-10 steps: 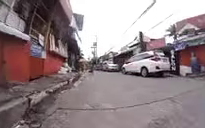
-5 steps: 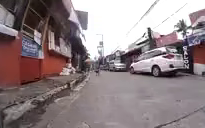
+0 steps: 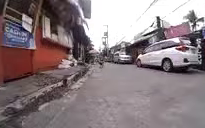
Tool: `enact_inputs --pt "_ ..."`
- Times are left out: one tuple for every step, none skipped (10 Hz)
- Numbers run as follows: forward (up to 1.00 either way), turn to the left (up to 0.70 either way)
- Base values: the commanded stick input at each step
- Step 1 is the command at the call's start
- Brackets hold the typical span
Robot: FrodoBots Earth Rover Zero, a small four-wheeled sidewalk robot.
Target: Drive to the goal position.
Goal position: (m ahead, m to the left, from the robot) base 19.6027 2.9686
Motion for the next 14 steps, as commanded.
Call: enact_inputs --pt "1.00 0.00" --pt "1.00 0.00" --pt "1.00 0.00" --pt "1.00 0.00" --pt "1.00 0.00" --pt "1.00 0.00" --pt "1.00 0.00" --pt "1.00 0.00" --pt "1.00 0.00" --pt "1.00 0.00" --pt "1.00 0.05" --pt "1.00 0.27" --pt "1.00 0.27" --pt "1.00 0.22"
